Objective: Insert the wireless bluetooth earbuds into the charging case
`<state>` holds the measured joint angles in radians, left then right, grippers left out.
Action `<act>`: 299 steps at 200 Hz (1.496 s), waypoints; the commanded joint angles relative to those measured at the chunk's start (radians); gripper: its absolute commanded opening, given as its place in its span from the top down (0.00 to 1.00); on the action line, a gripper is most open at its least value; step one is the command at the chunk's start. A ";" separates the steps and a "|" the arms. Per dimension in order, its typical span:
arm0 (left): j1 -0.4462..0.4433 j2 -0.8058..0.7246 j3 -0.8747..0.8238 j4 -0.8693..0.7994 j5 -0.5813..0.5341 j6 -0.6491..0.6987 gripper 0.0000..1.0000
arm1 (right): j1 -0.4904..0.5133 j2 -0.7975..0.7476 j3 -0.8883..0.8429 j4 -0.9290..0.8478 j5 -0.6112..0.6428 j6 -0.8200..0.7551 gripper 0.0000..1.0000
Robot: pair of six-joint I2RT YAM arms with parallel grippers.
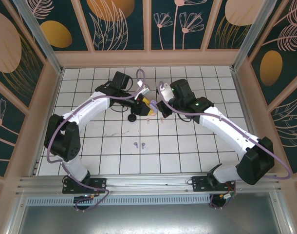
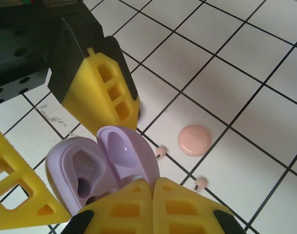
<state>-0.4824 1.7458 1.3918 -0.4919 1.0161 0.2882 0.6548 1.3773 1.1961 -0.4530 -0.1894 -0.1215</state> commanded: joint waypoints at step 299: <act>0.022 -0.165 -0.247 0.566 -0.051 -0.317 1.00 | -0.063 -0.109 0.058 0.013 -0.035 0.145 0.55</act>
<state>-0.4793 1.6371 1.2087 -0.1600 1.0233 0.1047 0.6182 1.3636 1.2411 -0.4511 -0.1848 -0.0376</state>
